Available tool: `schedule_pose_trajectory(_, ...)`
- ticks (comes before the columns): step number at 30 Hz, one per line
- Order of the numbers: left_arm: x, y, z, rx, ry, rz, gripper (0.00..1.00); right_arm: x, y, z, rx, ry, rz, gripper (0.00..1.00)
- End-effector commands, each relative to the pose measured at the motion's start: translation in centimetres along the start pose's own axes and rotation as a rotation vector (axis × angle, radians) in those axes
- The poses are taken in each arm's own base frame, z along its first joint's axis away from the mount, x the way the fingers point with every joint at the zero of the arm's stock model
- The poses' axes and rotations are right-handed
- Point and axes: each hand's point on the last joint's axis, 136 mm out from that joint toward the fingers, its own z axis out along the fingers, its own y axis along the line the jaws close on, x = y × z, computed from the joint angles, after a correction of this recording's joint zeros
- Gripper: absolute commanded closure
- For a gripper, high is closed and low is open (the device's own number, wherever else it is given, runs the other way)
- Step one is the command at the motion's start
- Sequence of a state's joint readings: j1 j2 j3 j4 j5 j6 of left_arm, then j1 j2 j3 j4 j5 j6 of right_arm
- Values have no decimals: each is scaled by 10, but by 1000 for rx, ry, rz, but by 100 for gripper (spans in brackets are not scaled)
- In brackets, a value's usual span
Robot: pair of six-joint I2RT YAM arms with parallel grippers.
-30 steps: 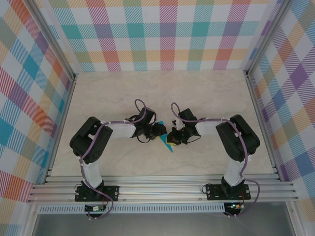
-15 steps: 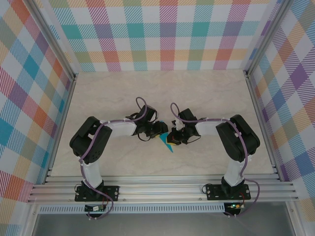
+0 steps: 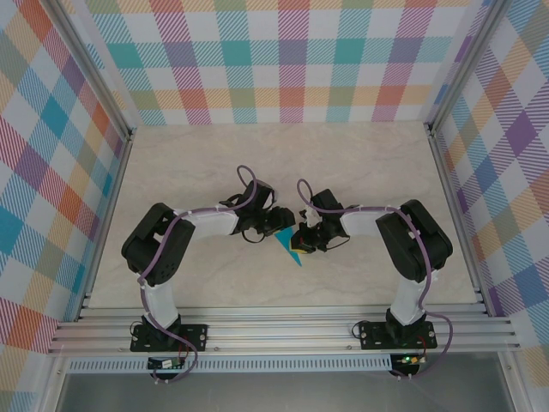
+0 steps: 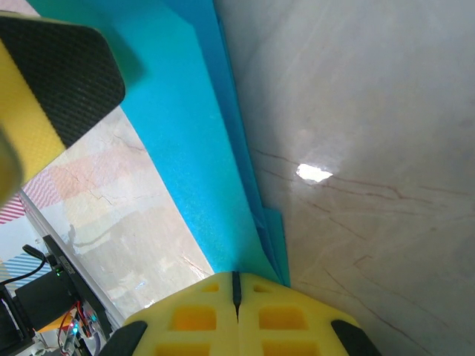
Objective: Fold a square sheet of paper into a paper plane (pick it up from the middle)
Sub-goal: Fold the wing for the fifth time at the center of the table.
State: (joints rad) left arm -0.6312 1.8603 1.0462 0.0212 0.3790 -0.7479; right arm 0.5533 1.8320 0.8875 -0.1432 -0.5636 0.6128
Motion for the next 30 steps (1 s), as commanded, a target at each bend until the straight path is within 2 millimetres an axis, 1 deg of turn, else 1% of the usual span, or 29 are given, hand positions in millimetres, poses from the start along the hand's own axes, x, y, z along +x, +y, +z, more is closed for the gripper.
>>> schedule_pose_trajectory(1, -8, 14, 5, -41, -24, -33, 53, 30, -55, 15, 181, 90, 100, 99)
schedule_pose_trajectory(10, -12, 54, 4, -171, -35, -84, 55, 33, -59, 14, 202, 106, 96, 99)
schedule_pose_trajectory(16, -23, 61, 0, -163, -43, -95, 55, 35, -61, 15, 207, 117, 102, 100)
schedule_pose_trajectory(24, -46, 80, -4, -168, -44, -123, 55, 38, -61, 16, 202, 131, 99, 100)
schedule_pose_trajectory(28, -57, 92, -9, -174, -50, -146, 55, 37, -60, 16, 199, 136, 96, 100)
schedule_pose_trajectory(30, -61, 95, -12, -168, -52, -153, 55, 38, -61, 17, 200, 138, 95, 100)
